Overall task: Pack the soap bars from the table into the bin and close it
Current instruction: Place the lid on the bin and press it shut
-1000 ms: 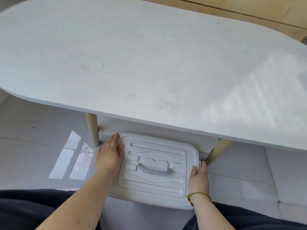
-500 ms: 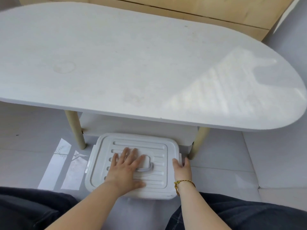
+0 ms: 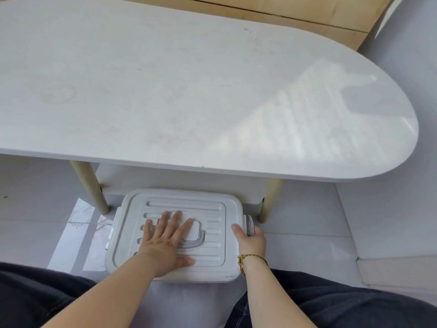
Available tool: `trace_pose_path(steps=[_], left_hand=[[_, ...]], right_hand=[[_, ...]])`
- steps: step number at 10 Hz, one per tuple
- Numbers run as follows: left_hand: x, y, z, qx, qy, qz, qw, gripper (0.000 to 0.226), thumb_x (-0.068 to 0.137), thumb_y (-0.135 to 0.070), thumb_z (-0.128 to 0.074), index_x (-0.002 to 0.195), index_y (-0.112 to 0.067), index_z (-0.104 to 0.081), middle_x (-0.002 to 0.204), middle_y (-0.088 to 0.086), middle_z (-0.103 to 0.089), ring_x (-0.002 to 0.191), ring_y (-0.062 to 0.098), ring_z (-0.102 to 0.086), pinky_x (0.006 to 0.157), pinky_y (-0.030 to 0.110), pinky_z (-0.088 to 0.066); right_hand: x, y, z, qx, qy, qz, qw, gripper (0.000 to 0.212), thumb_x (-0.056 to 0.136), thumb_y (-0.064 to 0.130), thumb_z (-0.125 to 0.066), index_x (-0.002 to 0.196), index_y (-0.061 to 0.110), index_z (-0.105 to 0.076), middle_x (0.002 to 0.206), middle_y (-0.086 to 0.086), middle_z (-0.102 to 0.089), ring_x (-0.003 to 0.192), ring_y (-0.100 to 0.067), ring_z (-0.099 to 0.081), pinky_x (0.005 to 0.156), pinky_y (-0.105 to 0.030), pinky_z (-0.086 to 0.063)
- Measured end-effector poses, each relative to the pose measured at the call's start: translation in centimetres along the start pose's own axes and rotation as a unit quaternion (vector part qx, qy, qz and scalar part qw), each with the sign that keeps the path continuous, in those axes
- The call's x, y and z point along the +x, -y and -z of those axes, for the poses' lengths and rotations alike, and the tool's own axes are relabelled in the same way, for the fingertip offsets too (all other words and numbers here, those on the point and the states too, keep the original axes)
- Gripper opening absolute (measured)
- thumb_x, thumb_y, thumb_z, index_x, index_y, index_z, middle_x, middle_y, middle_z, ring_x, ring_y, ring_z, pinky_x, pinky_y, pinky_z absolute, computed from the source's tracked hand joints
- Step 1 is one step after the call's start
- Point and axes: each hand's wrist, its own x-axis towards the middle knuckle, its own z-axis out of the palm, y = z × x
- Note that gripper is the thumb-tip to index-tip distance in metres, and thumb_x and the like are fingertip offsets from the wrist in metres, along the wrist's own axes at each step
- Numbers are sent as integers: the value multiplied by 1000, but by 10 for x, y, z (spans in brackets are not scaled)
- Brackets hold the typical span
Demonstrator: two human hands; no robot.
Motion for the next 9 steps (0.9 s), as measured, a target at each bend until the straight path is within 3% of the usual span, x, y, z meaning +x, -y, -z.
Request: trace_pose_path(steps=[2, 3, 4, 5, 6, 7, 8, 9], left_hand=[[1, 1, -1, -3, -5, -4, 1000, 91, 82, -66, -38, 136, -34, 27, 150, -3, 31, 137, 23, 31, 111, 50, 17], [1, 1, -1, -5, -6, -5, 1000, 91, 82, -65, -38, 136, -34, 27, 150, -2, 32, 137, 23, 31, 111, 50, 18], [0, 0, 0, -7, -7, -5, 1000, 90, 82, -65, -39, 137, -34, 27, 150, -2, 31, 137, 23, 30, 111, 50, 18], [2, 1, -1, -12, -18, -8, 1000, 90, 82, -65, -39, 137, -34, 26, 151, -2, 31, 138, 23, 30, 111, 50, 18], [0, 1, -6, -27, -49, -16, 998, 89, 81, -64, -40, 138, -36, 23, 152, -3, 28, 139, 22, 27, 111, 48, 18], [-5, 8, -11, -60, -105, -29, 992, 82, 84, -62, -39, 142, -34, 12, 154, -3, 21, 141, 18, 22, 114, 42, 16], [-18, 19, -7, -139, -198, -43, 969, 61, 89, -41, -49, 142, -20, -26, 156, 3, -8, 144, 21, -5, 118, 36, -2], [-29, 40, -3, -171, -351, -37, 920, 27, 74, -9, -66, 101, -6, -69, 117, 21, -64, 114, 42, -56, 97, 52, -43]], right_hand=[[-6, -4, -10, -107, -43, 67, 991, 48, 90, 30, -51, 132, 7, -42, 125, -17, -58, 109, -33, -57, 82, -32, -48], [-5, -5, -11, -144, -61, 88, 984, 42, 92, 30, -48, 127, 7, -46, 116, -16, -62, 105, -33, -58, 75, -29, -46], [-6, -5, -12, -208, -70, 122, 968, 30, 95, 28, -41, 113, 6, -52, 92, -14, -62, 84, -30, -58, 59, -22, -37], [-8, -6, -16, -279, -66, 127, 950, 46, 97, 28, -32, 139, 10, -30, 137, -17, -47, 118, -30, -52, 84, -30, -46], [-15, -6, -25, -409, -108, 202, 883, 57, 98, 29, -27, 146, 15, -1, 157, -11, 5, 145, -25, -3, 118, -34, -1], [-26, 0, -50, -419, -69, 342, 838, 59, 97, 29, -27, 146, 20, 4, 148, 3, 25, 143, -22, 17, 108, -30, 24], [-33, -1, -76, -448, 28, 422, 788, 55, 98, 27, -26, 145, 25, 2, 139, 8, 30, 135, -25, 30, 98, -21, 38], [-45, -2, -89, -495, 40, 487, 719, 50, 93, 28, -36, 142, 18, -29, 152, -5, -3, 142, -32, -14, 103, -25, 29]])
